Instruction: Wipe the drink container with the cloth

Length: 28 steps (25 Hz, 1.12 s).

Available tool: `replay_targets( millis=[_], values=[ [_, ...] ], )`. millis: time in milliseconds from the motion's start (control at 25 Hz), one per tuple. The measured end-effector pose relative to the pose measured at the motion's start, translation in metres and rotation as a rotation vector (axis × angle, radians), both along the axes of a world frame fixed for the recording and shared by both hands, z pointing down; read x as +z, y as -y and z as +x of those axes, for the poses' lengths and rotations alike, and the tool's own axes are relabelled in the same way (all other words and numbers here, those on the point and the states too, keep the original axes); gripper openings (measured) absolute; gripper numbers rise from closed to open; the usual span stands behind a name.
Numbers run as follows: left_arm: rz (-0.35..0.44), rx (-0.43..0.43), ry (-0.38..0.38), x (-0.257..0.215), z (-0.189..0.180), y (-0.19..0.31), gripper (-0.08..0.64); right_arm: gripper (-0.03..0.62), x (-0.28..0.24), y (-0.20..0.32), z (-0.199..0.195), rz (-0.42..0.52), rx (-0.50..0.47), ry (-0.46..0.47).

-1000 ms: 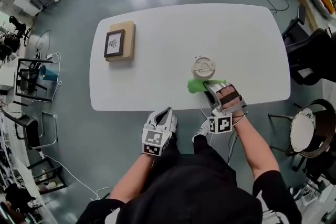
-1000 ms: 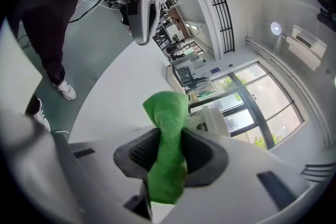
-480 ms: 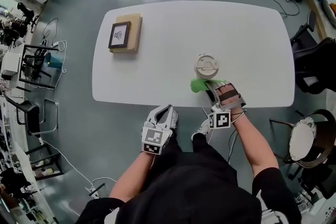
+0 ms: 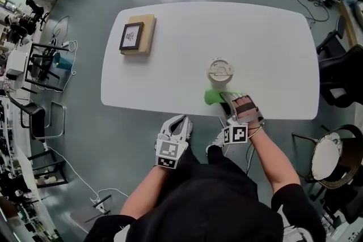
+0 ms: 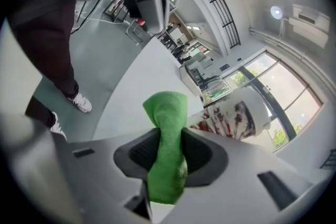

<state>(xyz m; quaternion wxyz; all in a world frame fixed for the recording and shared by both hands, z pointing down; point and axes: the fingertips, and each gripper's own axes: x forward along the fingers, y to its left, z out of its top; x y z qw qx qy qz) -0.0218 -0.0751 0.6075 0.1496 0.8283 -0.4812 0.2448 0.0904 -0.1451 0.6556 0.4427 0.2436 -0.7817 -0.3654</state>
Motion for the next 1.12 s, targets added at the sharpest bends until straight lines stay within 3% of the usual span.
replay_targets(
  millis=[240, 560, 760, 880, 1000, 1120],
  values=[
    [0.011, 0.006, -0.014, -0.003, 0.018, 0.002, 0.014, 0.123, -0.084, -0.014, 0.005, -0.127, 0.106, 0.422],
    [0.055, 0.011, -0.023, -0.023, 0.039, 0.019, 0.014, 0.123, -0.139, -0.002, 0.042, -0.472, 0.244, 1.034],
    [0.047, 0.008, -0.048, -0.022, 0.047, 0.021, 0.014, 0.123, -0.126, 0.027, 0.069, -0.827, 0.443, 1.422],
    [0.041, 0.008, -0.049, -0.025, 0.048, 0.026, 0.014, 0.121, -0.118, 0.044, 0.076, -0.994, 0.532, 1.619],
    [0.056, 0.011, -0.05, -0.028, 0.047, 0.033, 0.014, 0.109, -0.104, 0.057, 0.08, -1.112, 0.603, 1.747],
    [0.062, 0.006, -0.043, -0.029, 0.044, 0.04, 0.014, 0.109, -0.093, 0.065, 0.077, -1.198, 0.638, 1.766]
  ],
)
